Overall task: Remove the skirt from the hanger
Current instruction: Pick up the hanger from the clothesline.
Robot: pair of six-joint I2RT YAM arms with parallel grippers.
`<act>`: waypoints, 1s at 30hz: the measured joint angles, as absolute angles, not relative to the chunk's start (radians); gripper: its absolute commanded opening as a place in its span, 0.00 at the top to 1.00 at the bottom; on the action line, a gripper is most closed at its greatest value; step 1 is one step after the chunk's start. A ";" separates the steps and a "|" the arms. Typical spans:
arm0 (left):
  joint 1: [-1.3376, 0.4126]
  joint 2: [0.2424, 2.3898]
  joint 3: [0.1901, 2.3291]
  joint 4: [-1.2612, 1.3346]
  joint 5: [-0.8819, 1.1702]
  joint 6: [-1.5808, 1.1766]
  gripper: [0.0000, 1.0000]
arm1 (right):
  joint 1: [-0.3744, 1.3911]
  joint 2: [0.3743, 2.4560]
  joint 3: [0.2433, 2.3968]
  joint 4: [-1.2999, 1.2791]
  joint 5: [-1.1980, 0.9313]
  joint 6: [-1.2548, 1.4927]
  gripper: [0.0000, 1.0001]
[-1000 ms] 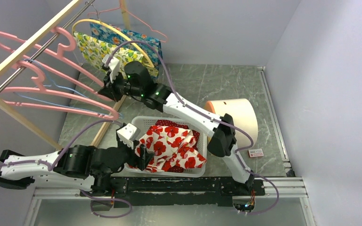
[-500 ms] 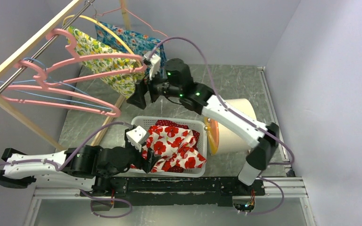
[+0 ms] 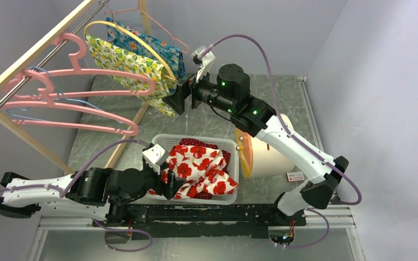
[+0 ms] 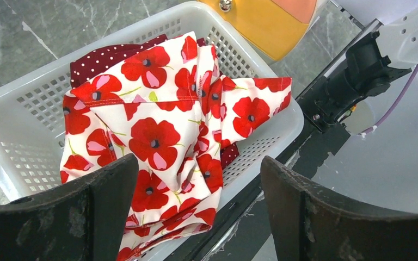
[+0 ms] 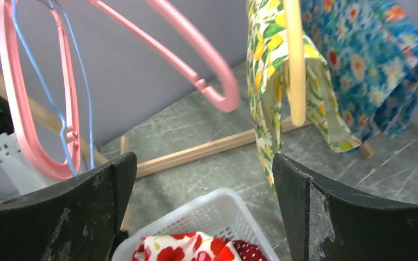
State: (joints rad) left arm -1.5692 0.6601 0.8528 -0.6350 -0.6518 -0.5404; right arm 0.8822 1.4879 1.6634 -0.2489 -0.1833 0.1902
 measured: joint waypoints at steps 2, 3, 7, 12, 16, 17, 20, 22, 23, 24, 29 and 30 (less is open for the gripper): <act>-1.569 0.665 0.853 -0.635 -0.649 -0.544 0.13 | 0.874 1.488 1.663 -0.224 -0.166 0.183 0.09; -1.569 0.667 0.853 -0.635 -0.648 -0.546 0.13 | 0.872 1.488 1.661 -0.203 -0.157 0.176 0.10; -1.569 0.672 0.849 -0.622 -0.641 -0.545 0.13 | 0.862 1.509 1.655 -0.114 -0.119 0.147 0.18; -1.569 0.679 0.838 -0.602 -0.622 -0.544 0.14 | 0.842 1.670 1.791 -0.065 -0.111 0.107 0.17; -1.569 0.691 0.832 -0.601 -0.608 -0.552 0.14 | 0.836 1.805 1.881 -0.054 -0.127 0.077 0.18; -1.569 0.693 0.829 -0.601 -0.604 -0.555 0.14 | 0.836 1.846 1.918 -0.056 -0.130 0.071 0.21; -1.569 0.694 0.813 -0.601 -0.592 -0.563 0.14 | 0.834 1.945 2.002 -0.065 -0.145 0.063 0.34; -1.569 0.692 0.802 -0.602 -0.588 -0.566 0.14 | 0.831 1.980 2.029 -0.075 -0.158 0.063 0.40; -1.569 0.690 0.798 -0.602 -0.585 -0.566 0.14 | 0.830 1.991 2.036 -0.078 -0.167 0.065 0.45; -1.569 0.687 0.794 -0.601 -0.583 -0.566 0.14 | 0.829 2.004 2.046 -0.081 -0.174 0.067 0.48; -1.569 0.662 0.786 -0.596 -0.579 -0.569 0.14 | 0.824 2.020 2.073 -0.082 -0.207 0.078 0.42; -1.569 0.659 0.786 -0.595 -0.579 -0.569 0.14 | 0.824 2.020 2.077 -0.083 -0.214 0.082 0.37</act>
